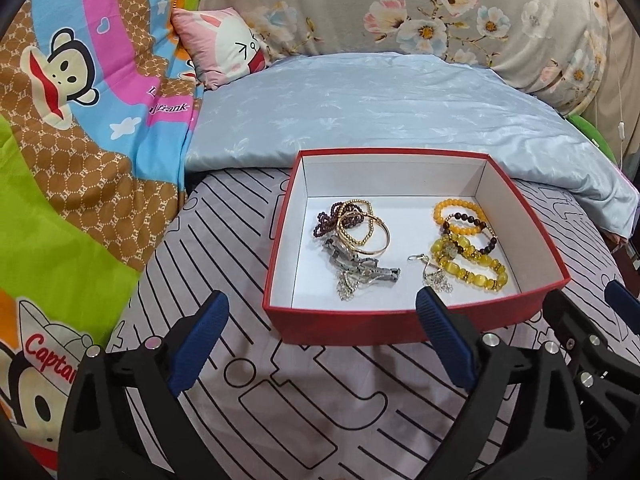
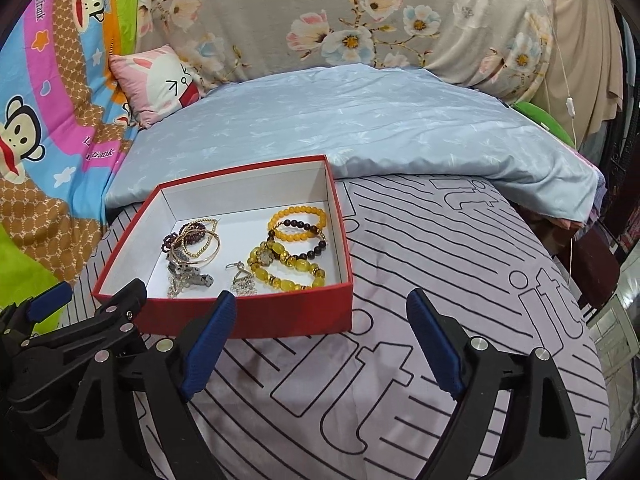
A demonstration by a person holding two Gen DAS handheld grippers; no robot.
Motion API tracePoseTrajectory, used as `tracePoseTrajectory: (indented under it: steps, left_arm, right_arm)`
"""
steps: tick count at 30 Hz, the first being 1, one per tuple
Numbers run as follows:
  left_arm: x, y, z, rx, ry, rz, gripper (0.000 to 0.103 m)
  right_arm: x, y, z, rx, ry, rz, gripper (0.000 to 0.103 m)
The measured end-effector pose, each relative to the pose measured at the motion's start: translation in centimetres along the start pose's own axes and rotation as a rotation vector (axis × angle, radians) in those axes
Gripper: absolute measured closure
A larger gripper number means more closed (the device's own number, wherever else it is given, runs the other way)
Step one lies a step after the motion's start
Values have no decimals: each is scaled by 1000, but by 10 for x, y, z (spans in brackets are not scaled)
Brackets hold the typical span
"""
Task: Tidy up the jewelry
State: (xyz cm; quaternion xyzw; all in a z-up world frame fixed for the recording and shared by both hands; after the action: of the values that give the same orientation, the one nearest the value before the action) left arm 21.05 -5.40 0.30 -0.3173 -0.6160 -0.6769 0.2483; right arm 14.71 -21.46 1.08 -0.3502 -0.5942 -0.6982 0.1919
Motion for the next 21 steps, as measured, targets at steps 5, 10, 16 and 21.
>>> tracePoseTrajectory:
  steps: [5,10,16,21]
  left_arm:
    - [2,-9,0,3,7,2,11]
    - [0,-18,-2,-16,33,4,11]
    - [2,-22,1,5,28,10,11]
    - [6,-17,4,13,30,-2,11]
  right_arm:
    - [3,-9,0,5,-13,0,18]
    - [4,-18,3,43,-51,-12,18]
    - [8,-19,4,46,-45,-15,18]
    - [11,-14,5,41,-37,-26,18]
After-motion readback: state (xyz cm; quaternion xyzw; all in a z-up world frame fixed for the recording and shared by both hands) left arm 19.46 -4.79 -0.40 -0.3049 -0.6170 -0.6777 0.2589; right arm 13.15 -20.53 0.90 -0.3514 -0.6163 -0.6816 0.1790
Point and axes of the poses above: each gripper's, at about its wrist camera, not at the fingertips, and x roughly against the way its jaws point, z to its left, y to its top, the point moved 3 cm from there along -x, roughly the way its jaws point, and after that the axes turned 3 degrees about z, right-handed, at the moved point
